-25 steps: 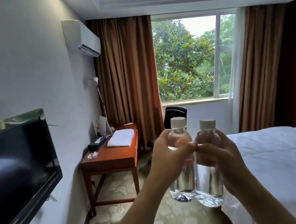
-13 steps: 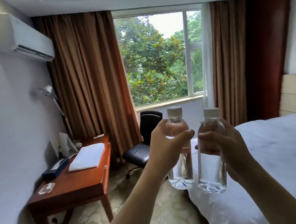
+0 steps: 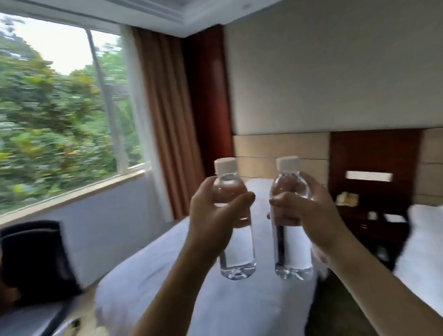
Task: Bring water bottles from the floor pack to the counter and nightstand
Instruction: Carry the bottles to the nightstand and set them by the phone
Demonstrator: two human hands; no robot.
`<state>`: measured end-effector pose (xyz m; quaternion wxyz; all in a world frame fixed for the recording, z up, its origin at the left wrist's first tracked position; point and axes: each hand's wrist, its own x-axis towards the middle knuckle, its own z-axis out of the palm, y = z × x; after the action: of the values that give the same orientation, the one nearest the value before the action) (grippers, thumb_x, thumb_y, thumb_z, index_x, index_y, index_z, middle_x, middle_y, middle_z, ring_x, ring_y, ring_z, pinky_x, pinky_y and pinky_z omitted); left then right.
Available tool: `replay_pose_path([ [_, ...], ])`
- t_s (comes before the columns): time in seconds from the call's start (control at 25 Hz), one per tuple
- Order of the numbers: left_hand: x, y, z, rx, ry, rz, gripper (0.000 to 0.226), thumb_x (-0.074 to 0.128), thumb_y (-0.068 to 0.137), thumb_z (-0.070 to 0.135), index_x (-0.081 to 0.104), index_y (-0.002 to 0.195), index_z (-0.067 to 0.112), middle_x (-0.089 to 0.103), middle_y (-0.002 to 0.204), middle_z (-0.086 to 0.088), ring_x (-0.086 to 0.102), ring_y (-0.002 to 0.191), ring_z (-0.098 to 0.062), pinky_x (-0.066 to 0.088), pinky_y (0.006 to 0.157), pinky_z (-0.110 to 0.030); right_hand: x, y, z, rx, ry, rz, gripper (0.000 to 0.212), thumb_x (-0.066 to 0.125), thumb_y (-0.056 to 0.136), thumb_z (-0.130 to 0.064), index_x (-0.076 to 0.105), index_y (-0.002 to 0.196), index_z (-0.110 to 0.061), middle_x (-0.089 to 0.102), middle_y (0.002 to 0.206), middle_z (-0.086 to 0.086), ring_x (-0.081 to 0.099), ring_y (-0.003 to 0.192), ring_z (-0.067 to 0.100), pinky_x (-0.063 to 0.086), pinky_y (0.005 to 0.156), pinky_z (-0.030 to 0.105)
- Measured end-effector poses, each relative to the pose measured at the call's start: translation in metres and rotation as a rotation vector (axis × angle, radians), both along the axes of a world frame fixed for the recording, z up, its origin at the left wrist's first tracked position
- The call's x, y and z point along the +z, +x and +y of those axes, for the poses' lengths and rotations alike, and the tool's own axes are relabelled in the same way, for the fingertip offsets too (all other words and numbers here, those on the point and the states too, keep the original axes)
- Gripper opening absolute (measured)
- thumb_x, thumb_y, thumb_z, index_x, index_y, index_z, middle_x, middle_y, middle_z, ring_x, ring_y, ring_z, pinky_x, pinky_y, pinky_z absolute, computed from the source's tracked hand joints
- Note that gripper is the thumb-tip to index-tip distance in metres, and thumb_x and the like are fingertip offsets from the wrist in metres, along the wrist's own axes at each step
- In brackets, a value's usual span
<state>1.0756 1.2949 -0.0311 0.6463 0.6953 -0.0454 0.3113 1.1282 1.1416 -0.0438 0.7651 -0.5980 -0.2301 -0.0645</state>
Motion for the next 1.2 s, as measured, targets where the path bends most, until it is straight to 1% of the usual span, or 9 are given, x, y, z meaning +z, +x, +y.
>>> replay_pose_path([
  [0.08, -0.004, 0.047, -0.007, -0.159, -0.026, -0.008, 0.022, 0.075, 0.078, -0.001, 0.063, 0.093, 0.009, 0.069, 0.078, -0.011, 0.071, 0.066, -0.025, 0.058, 0.056, -0.032, -0.001, 0.025, -0.014, -0.158, 0.034, 0.025, 0.035, 0.072, 0.058, -0.011, 0.064, 0.092, -0.015, 0.062, 0.081, 0.007, 0.061, 0.063, 0.016, 0.054, 0.055, 0.031],
  [0.24, -0.005, 0.121, -0.015, -0.456, -0.056, 0.005, 0.021, 0.073, 0.078, -0.004, 0.063, 0.085, 0.013, 0.067, 0.066, 0.003, 0.067, 0.066, -0.023, 0.06, 0.063, -0.041, 0.002, 0.057, -0.026, -0.433, 0.039, 0.044, 0.032, 0.075, 0.061, -0.013, 0.066, 0.09, -0.021, 0.066, 0.085, 0.007, 0.064, 0.077, 0.026, 0.059, 0.07, 0.047],
  [0.36, -0.005, 0.159, -0.024, -0.613, -0.06, 0.001, 0.019, 0.073, 0.078, -0.002, 0.063, 0.087, 0.011, 0.066, 0.067, 0.005, 0.065, 0.064, -0.017, 0.059, 0.064, -0.04, 0.004, 0.07, -0.032, -0.58, -0.003, 0.043, 0.028, 0.077, 0.072, -0.01, 0.065, 0.095, -0.021, 0.067, 0.084, 0.004, 0.066, 0.076, 0.022, 0.059, 0.067, 0.037],
  [0.48, -0.012, 0.19, -0.039, -0.729, -0.051, 0.0, 0.018, 0.073, 0.079, 0.0, 0.062, 0.093, 0.003, 0.065, 0.072, 0.0, 0.064, 0.065, -0.017, 0.058, 0.062, -0.037, -0.003, 0.085, -0.039, -0.659, -0.024, 0.043, 0.021, 0.073, 0.078, -0.008, 0.064, 0.095, -0.016, 0.064, 0.084, 0.009, 0.064, 0.076, 0.025, 0.057, 0.064, 0.036],
  [0.64, -0.023, 0.236, -0.069, -0.827, -0.036, 0.014, 0.019, 0.071, 0.082, -0.002, 0.061, 0.098, 0.0, 0.064, 0.076, -0.007, 0.064, 0.066, -0.021, 0.057, 0.06, -0.034, -0.015, 0.124, -0.062, -0.738, -0.048, 0.039, 0.017, 0.072, 0.074, -0.013, 0.067, 0.09, -0.016, 0.066, 0.081, 0.009, 0.066, 0.078, 0.029, 0.059, 0.069, 0.046],
  [0.8, -0.037, 0.299, -0.114, -0.823, 0.011, 0.041, 0.02, 0.072, 0.081, 0.0, 0.063, 0.098, 0.004, 0.065, 0.079, -0.01, 0.065, 0.067, -0.023, 0.058, 0.062, -0.036, -0.032, 0.187, -0.105, -0.769, -0.069, 0.047, 0.018, 0.073, 0.073, -0.015, 0.066, 0.09, -0.016, 0.069, 0.081, 0.008, 0.068, 0.079, 0.026, 0.059, 0.071, 0.041],
  [0.92, -0.046, 0.358, -0.157, -0.787, 0.036, 0.028, 0.021, 0.073, 0.08, 0.0, 0.063, 0.097, 0.007, 0.066, 0.074, -0.004, 0.066, 0.065, -0.019, 0.058, 0.059, -0.031, -0.041, 0.252, -0.151, -0.733, -0.078, 0.026, 0.015, 0.073, 0.079, -0.009, 0.067, 0.089, -0.018, 0.07, 0.082, 0.006, 0.07, 0.081, 0.027, 0.061, 0.07, 0.037],
  [1.04, -0.047, 0.421, -0.201, -0.723, 0.026, 0.023, 0.024, 0.075, 0.077, 0.002, 0.061, 0.097, 0.001, 0.065, 0.07, -0.001, 0.066, 0.064, -0.018, 0.056, 0.059, -0.027, -0.041, 0.318, -0.197, -0.707, -0.077, 0.047, 0.015, 0.073, 0.079, -0.012, 0.066, 0.091, -0.018, 0.069, 0.084, 0.007, 0.069, 0.082, 0.028, 0.059, 0.067, 0.033],
  [1.2, -0.048, 0.501, -0.241, -0.674, 0.007, 0.012, 0.024, 0.076, 0.076, 0.004, 0.061, 0.095, -0.001, 0.066, 0.071, 0.002, 0.067, 0.066, -0.015, 0.056, 0.059, -0.026, -0.042, 0.401, -0.24, -0.685, -0.117, 0.075, 0.027, 0.073, 0.084, -0.013, 0.064, 0.109, -0.018, 0.069, 0.097, 0.007, 0.07, 0.09, 0.022, 0.058, 0.065, 0.025],
])
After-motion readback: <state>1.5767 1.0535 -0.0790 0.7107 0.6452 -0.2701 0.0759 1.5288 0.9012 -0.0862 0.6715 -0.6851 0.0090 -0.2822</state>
